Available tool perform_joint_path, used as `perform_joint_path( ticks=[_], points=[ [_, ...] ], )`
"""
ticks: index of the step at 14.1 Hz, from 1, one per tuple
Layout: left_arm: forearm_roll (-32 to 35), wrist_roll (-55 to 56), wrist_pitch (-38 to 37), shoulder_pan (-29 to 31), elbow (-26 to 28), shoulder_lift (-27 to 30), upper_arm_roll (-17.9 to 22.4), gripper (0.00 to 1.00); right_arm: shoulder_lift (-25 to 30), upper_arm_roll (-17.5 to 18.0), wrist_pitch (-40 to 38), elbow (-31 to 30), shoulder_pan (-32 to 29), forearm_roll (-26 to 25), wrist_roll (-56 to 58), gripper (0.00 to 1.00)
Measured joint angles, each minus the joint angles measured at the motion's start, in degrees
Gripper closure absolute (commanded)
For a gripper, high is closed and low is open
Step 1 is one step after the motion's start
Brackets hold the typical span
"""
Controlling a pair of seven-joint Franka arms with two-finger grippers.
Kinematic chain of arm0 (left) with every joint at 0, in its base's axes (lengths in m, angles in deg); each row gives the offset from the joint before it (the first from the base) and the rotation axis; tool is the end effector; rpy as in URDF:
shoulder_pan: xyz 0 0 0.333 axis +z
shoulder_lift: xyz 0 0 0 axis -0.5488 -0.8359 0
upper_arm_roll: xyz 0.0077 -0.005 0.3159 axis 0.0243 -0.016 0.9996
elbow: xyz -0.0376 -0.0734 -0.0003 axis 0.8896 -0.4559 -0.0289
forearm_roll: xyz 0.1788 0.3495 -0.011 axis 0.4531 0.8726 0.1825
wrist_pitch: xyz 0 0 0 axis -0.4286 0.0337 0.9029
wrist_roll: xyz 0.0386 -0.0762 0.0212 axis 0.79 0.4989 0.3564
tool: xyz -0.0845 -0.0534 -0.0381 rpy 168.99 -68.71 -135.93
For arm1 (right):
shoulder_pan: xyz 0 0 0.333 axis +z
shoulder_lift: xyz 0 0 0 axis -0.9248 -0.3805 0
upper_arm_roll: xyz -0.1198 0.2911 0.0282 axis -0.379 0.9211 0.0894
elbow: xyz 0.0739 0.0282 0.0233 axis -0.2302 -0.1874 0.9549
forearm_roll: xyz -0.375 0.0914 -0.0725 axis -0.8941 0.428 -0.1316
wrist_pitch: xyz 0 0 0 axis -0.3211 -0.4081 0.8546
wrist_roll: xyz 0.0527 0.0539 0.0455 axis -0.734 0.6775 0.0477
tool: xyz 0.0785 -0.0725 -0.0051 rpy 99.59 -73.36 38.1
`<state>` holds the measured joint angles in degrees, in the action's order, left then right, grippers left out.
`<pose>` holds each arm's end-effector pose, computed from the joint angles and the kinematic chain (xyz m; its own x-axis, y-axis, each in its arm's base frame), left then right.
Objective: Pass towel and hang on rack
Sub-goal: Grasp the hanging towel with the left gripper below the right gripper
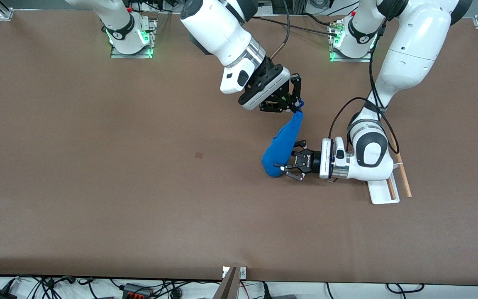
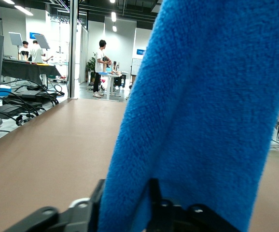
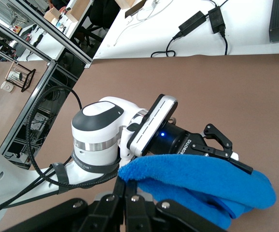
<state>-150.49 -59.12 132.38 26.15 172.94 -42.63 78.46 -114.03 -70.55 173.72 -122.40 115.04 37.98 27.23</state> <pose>0.6369 -0.2216 0.1973 0.1041 -0.1462 0.9838 -0.9883 0.0959 0.1188 0.4980 0.5665 0.5173 0.8515 0.0908 0.5165 0.4117 -0.7258 -0.5511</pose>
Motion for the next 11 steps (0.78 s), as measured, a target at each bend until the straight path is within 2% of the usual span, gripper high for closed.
perform_joint_path(
  ticks=[2,3,4,5,11],
  points=[
    [0.0,2.2,0.0,0.0,0.0,0.0,0.1,0.99,0.0,0.0,0.0,0.0,0.0,0.0,0.0,1.0],
    [0.0,3.3,0.0,0.0,0.0,0.0,0.3,0.99,0.0,0.0,0.0,0.0,0.0,0.0,0.0,0.82],
    [0.3,4.2,0.0,0.1,-0.1,0.0,0.6,0.99,0.0,0.0,0.0,0.0,0.0,0.0,0.0,0.04],
    [1.5,5.3,0.0,0.1,-0.4,0.0,0.8,0.99,0.0,0.0,0.0,0.0,0.0,0.0,0.0,0.0],
    [15.9,19.2,0.0,3.1,-3.3,3.2,1.7,0.99,-0.1,-1.3,-1.4,0.0,-0.2,-0.9,0.2,0.0]
  ],
)
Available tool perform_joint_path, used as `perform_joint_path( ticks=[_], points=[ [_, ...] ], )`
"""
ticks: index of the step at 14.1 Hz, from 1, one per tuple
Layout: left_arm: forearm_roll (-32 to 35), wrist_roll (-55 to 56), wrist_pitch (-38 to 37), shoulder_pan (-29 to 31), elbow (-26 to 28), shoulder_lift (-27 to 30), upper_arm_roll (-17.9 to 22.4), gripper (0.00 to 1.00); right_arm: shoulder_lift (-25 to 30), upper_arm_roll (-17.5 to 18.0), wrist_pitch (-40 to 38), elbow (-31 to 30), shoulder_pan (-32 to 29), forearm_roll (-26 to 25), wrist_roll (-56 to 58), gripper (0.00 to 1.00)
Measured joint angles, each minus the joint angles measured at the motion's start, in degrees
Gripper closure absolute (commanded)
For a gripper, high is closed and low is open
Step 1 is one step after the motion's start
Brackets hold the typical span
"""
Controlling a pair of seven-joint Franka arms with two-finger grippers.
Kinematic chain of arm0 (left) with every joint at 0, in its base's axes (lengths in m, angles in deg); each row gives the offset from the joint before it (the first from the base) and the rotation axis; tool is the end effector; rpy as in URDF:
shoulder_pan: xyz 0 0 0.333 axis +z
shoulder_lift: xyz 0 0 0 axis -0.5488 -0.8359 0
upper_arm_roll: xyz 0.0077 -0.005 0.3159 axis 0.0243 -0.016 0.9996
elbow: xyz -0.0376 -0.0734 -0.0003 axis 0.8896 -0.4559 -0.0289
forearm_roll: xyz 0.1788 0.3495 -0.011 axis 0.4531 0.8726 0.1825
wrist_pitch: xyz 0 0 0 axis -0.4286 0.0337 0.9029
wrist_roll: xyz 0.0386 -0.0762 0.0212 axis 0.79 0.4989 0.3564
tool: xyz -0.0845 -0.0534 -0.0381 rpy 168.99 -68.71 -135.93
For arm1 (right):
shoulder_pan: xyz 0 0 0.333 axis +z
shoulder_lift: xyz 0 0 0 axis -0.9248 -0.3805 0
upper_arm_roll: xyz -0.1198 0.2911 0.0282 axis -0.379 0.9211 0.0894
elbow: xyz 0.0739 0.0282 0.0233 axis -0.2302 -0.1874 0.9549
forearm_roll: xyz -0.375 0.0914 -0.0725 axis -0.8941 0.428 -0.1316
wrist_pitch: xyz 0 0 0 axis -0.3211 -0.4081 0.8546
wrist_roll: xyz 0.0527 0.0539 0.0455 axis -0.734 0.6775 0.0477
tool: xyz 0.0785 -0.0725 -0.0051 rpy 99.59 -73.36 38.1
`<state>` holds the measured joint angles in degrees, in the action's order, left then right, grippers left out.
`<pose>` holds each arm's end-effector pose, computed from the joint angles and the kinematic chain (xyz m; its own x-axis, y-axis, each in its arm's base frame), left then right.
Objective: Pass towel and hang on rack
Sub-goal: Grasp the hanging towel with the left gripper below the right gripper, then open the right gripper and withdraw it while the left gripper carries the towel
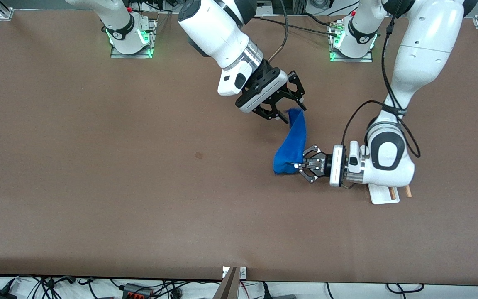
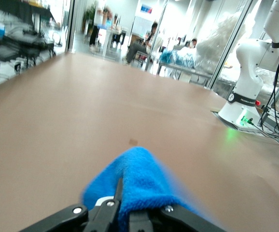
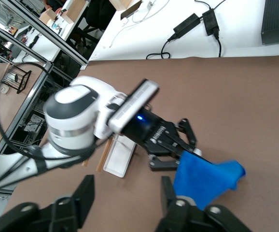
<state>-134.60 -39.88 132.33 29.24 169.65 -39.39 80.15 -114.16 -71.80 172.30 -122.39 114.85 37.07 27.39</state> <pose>0.6597 -0.1656 0.2379 0.2530 -0.3875 0.8865 -0.9497 0.0756 0.3040 0.5080 0.5579 0.5126 0.8506 0.1036 0.5155 0.4087 -0.7470 -0.5244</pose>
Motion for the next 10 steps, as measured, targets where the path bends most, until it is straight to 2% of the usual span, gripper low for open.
perform_joint_path(
  ticks=[4,7,10],
  points=[
    [15.4,11.6,-0.5,3.2,-1.1,5.9,0.0,0.99,0.2,-5.0,-14.0,0.5,-0.2,-10.6,0.0,0.0],
    [27.5,18.4,-2.4,4.6,-2.3,10.1,0.1,0.99,0.6,-9.4,-23.4,1.1,-1.3,-12.4,0.2,0.0],
    [35.9,23.0,-5.9,6.5,-4.3,10.8,0.3,0.99,0.6,-14.4,-32.7,1.2,-2.7,-12.8,0.8,0.0]
  ],
)
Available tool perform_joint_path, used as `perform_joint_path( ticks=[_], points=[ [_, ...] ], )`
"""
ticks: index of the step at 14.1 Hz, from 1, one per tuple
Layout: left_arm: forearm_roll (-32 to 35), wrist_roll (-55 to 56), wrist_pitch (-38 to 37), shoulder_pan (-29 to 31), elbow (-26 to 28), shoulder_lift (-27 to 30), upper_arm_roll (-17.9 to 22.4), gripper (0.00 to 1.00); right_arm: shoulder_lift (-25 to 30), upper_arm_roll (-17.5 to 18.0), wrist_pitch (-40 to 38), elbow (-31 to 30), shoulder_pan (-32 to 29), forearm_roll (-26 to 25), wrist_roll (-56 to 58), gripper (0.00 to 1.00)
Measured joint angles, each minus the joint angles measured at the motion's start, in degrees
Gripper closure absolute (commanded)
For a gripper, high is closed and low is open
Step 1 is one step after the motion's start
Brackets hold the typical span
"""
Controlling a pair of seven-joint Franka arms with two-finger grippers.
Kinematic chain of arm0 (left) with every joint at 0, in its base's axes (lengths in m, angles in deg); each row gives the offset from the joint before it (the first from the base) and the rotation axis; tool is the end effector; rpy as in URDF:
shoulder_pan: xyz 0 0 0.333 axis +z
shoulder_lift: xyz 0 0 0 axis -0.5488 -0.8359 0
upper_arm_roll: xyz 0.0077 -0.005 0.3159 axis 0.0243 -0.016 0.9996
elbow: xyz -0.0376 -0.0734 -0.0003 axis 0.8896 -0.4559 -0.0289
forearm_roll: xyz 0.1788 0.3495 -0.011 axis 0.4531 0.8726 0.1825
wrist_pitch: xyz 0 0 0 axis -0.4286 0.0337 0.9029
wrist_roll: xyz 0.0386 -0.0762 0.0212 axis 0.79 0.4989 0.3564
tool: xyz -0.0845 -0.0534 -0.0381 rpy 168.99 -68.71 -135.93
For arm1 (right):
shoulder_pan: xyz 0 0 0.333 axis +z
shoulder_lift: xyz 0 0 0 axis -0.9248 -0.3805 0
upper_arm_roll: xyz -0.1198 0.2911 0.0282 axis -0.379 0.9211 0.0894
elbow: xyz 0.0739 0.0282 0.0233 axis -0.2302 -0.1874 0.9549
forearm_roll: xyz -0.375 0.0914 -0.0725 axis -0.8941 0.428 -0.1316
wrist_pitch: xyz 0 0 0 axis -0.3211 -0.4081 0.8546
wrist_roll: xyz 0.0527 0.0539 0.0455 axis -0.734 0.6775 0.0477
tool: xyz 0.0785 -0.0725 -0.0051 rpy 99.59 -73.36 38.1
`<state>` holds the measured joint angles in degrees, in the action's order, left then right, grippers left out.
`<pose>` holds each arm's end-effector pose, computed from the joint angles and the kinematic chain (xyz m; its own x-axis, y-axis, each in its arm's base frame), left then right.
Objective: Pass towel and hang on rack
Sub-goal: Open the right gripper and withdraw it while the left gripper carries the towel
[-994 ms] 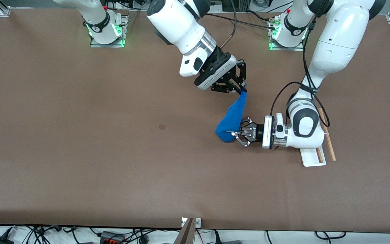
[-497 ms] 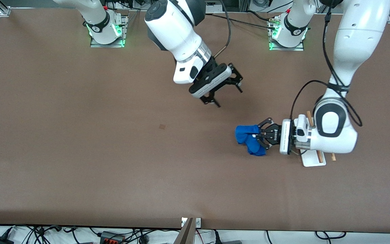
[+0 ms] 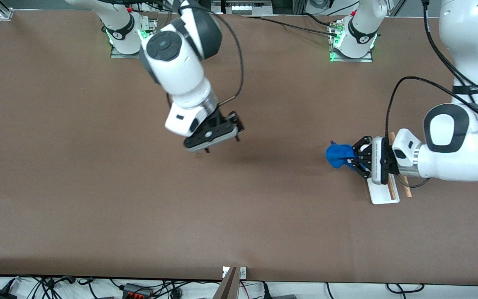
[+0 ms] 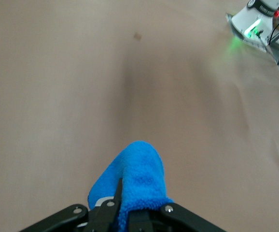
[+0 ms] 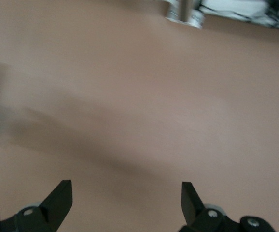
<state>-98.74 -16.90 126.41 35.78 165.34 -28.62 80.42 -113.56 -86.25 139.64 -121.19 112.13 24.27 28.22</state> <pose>0.6638 -0.0591 0.3564 0.2727 -0.8160 0.5096 -0.9205 -0.0674 0.3848 0.5943 0.4166 0.4673 0.9388 0.2596 0.2266 0.2896 -0.9507 -0.1108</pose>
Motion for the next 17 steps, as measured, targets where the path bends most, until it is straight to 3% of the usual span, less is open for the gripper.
perform_joint_path(
  ticks=[4,9,17],
  points=[
    [7.4,2.4,-2.6,2.6,-2.0,0.0,0.1,0.99,0.0,-7.8,-9.8,0.0,-1.0,-1.2,1.1,0.0],
    [11.4,2.8,-2.8,4.9,-2.2,-0.3,0.2,0.99,0.0,-18.3,-14.6,0.0,-3.3,-1.3,5.7,0.0],
    [14.7,-2.6,-2.8,9.7,-2.3,-1.3,0.3,0.99,0.0,-24.6,-17.3,0.0,-5.4,-1.3,6.2,0.0]
  ],
)
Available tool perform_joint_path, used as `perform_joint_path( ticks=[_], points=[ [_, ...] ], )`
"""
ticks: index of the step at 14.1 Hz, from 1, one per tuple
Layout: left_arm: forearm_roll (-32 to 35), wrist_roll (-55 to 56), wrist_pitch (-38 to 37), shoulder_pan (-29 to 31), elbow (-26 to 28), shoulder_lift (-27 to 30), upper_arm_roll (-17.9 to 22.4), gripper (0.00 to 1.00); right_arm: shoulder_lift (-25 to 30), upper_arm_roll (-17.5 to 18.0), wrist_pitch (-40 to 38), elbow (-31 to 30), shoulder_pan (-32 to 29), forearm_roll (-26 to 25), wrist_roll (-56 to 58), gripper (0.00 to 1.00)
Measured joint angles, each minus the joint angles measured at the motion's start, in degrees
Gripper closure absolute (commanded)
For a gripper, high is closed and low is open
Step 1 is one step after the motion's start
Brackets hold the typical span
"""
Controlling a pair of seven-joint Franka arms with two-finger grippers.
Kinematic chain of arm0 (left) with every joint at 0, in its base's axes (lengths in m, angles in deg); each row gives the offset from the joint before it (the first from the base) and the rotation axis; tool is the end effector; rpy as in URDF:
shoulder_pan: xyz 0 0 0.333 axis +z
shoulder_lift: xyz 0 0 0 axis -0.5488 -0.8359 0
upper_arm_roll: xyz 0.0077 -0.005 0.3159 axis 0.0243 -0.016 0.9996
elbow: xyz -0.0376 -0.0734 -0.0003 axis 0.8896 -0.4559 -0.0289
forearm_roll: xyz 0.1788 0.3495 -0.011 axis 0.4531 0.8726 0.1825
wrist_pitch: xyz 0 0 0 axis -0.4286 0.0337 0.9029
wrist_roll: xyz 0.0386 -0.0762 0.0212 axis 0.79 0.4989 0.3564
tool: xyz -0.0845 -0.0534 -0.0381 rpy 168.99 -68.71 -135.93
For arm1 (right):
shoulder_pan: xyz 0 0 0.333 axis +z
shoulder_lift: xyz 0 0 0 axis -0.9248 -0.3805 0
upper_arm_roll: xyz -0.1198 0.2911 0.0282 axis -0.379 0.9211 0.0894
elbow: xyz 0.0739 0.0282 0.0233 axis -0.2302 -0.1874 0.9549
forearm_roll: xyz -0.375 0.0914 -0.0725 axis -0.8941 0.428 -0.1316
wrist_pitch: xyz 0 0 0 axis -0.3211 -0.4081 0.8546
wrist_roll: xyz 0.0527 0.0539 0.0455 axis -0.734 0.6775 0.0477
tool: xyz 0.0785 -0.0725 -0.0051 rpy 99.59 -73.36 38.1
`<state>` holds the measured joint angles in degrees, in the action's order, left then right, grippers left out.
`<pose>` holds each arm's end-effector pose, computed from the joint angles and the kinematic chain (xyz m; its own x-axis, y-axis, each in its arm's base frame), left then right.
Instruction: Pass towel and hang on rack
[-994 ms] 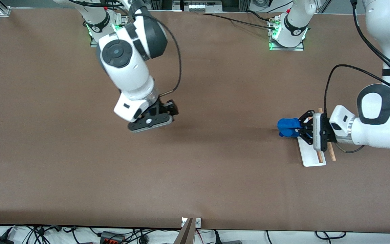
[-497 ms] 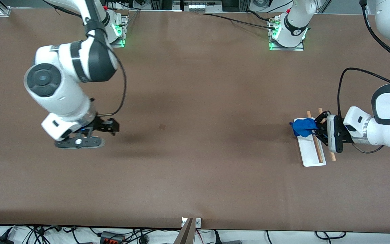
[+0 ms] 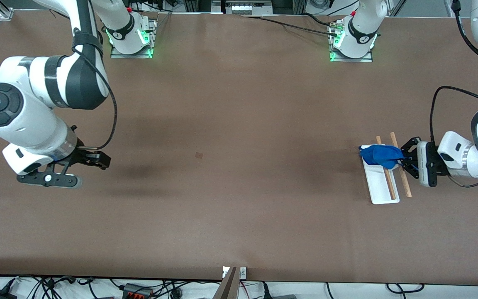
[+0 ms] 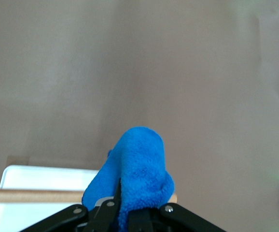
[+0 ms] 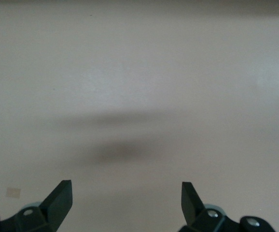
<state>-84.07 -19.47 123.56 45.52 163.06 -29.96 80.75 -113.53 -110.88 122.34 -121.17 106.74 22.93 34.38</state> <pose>0.6582 0.0776 0.3453 0.2873 -0.9011 0.3249 -0.9120 -0.1537 0.3804 0.6770 0.1213 0.4849 0.9962 -0.0680 0.0547 -0.0755 -0.9857 0.1505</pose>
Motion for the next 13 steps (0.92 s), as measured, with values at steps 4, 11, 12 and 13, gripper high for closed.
perform_joint_path(
  ticks=[4,11,12,13],
  points=[
    [1.6,-2.4,0.0,2.2,0.0,0.0,0.0,0.99,0.0,-0.1,-0.1,0.0,-0.5,0.0,2.5,0.0],
    [3.4,-5.7,-0.6,6.4,-0.1,-0.1,0.0,0.96,0.5,0.0,-0.1,0.1,-1.5,0.0,4.3,0.0],
    [3.4,-5.7,-0.7,6.4,-0.1,-0.3,-0.1,0.94,1.3,0.7,-0.2,0.1,-3.0,0.1,4.4,0.0],
    [3.4,-5.7,-0.7,6.5,-0.1,-0.6,-0.1,0.93,2.5,2.4,-0.8,0.1,-5.5,0.1,4.6,0.0]
  ],
)
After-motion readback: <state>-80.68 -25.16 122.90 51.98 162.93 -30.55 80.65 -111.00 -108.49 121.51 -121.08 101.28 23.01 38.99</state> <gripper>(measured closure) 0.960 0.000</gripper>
